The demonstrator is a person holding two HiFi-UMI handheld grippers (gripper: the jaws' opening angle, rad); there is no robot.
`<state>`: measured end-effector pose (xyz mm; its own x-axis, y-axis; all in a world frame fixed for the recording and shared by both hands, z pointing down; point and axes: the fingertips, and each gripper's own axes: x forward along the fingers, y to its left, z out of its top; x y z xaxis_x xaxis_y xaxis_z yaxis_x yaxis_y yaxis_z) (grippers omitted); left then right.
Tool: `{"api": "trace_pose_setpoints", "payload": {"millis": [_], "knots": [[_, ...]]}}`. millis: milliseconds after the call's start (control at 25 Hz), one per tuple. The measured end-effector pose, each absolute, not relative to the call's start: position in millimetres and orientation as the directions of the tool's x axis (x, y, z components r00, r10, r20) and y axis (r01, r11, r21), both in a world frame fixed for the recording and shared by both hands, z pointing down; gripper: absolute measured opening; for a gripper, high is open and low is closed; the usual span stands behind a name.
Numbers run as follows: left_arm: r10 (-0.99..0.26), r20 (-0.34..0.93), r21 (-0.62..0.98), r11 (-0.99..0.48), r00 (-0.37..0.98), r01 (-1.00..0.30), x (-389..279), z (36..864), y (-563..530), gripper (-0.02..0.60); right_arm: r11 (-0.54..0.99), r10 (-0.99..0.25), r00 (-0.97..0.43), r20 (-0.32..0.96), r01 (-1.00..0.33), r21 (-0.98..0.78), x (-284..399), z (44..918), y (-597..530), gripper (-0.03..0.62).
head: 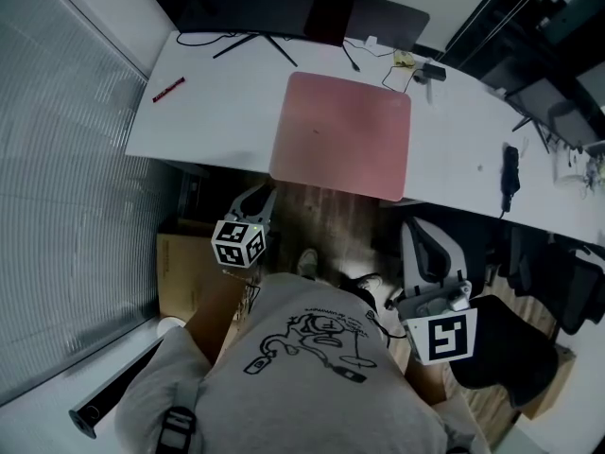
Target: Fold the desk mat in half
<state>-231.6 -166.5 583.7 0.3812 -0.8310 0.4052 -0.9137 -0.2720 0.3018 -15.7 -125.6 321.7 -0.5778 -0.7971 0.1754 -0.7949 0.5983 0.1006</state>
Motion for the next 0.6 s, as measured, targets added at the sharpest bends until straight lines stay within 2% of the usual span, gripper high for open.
{"api": "trace_pose_setpoints", "payload": {"millis": [600], "knots": [[-0.786,0.502,0.421,-0.142,0.361,-0.896,-254.4,692.1,-188.4,0.095,0.589,-0.802,-0.564,0.199,-0.801,0.103,-15.0,328.6,-134.3,0.006]]}}
